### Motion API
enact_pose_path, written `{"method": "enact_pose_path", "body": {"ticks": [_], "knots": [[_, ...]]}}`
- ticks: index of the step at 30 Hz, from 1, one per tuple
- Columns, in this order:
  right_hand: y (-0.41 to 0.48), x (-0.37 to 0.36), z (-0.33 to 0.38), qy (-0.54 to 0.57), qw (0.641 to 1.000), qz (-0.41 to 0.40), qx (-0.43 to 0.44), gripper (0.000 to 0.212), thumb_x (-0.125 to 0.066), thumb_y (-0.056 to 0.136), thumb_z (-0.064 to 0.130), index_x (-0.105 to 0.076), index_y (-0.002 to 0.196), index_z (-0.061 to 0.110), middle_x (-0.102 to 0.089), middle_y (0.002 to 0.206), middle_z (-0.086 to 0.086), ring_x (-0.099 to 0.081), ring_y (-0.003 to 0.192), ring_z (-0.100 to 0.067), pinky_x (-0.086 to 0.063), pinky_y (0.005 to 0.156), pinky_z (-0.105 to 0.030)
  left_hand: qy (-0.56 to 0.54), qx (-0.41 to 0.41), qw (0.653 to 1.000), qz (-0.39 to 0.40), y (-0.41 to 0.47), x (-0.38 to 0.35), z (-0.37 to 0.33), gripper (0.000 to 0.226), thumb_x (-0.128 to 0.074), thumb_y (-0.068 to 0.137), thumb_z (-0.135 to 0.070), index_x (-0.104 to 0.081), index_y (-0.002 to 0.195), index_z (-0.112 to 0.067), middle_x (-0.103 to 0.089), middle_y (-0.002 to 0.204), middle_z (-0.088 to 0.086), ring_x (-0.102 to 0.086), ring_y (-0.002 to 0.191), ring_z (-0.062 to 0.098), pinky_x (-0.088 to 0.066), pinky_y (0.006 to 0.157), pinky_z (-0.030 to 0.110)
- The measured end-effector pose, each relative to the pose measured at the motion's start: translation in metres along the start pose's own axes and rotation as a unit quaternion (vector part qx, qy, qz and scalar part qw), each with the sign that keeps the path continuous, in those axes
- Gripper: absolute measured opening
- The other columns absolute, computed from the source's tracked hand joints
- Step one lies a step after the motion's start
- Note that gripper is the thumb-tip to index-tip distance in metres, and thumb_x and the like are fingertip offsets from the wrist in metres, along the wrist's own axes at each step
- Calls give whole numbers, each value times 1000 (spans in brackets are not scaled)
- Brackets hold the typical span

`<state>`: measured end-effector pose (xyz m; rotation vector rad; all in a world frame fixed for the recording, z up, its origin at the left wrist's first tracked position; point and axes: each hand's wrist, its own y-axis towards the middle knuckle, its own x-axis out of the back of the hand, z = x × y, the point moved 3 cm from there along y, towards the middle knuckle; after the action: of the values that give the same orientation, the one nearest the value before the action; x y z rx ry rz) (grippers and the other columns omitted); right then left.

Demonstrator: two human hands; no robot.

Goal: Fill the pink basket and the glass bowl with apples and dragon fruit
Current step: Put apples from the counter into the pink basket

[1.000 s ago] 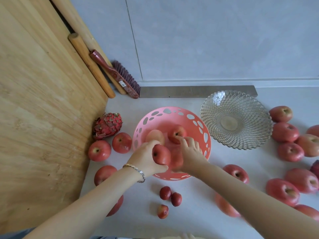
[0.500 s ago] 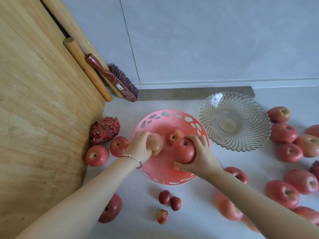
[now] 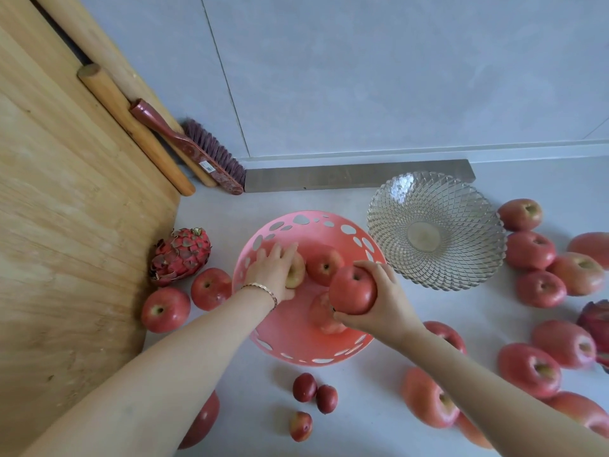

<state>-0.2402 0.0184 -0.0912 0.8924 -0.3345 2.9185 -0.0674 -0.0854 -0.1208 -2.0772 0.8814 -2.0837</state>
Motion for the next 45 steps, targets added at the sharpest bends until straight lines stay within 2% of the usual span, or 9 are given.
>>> {"method": "enact_pose_path", "body": {"ticks": [5,10,16,21,32,36,40,43,45], "knots": [[1,-10,8,-13,999,30,35,81,-82,46,22,-49,120,17,-41,105,19,-41,97,5,-23,85,7,-101,4,994,30,15,6,7,62,-73,59,-34,-37,107,-17,-49,120,6,-51,108,32,-46,83,42],[8,-54,41,-92,980,106,143,81,-79,51,22,-48,125,14,-52,119,-3,-47,114,-23,-32,99,-18,-71,-33,995,57,26,11,11,69,-61,78,-36,-29,138,-23,-25,145,11,-21,137,31,-29,110,41],[17,-95,48,-225,957,132,125,80,-72,66,31,-37,136,18,-37,137,-1,-39,119,-25,-38,99,-35,-47,-48,992,102,30,10,17,78,-59,82,-20,-15,145,-31,-16,151,12,-13,140,34,-26,113,44],[12,-110,35,-295,941,120,116,73,-78,60,34,-47,124,17,-46,126,-7,-49,107,-31,-45,90,-39,-93,-38,990,98,25,5,18,84,-63,80,-41,-9,145,-33,-20,149,10,-1,140,38,-17,115,48],[13,-98,26,-342,920,162,98,59,-62,76,42,-44,126,15,-48,126,-10,-42,119,-31,-22,111,-41,-210,22,976,43,6,-3,22,49,-36,95,-35,-22,142,-38,-27,150,2,-24,137,29,-13,114,38],[10,-95,25,-373,913,113,118,58,-82,41,44,-64,89,18,-67,85,-4,-66,74,-27,-49,91,-48,-313,54,948,2,7,-14,23,47,-41,94,-29,-31,140,-33,-35,147,7,-25,138,26,-12,117,41],[8,-95,32,-395,907,65,131,57,-83,19,43,-65,69,24,-63,67,2,-60,51,-18,-57,72,-39,-357,57,932,-28,2,-14,19,46,-40,95,-27,-32,140,-27,-31,150,3,-22,140,21,-5,115,35],[9,-93,36,-408,903,86,107,58,-86,23,43,-66,74,22,-64,77,-1,-63,63,-20,-55,79,-43,-343,63,937,-25,-3,-13,15,47,-36,96,-28,-27,142,-25,-27,152,1,-23,140,20,-9,114,33],[13,-86,39,-376,917,97,87,61,-82,53,41,-60,105,20,-57,110,-6,-57,101,-27,-40,99,-47,-313,82,945,-35,-5,-11,12,48,-36,96,-30,-26,142,-25,-25,152,4,-21,140,24,-13,115,38]]}}
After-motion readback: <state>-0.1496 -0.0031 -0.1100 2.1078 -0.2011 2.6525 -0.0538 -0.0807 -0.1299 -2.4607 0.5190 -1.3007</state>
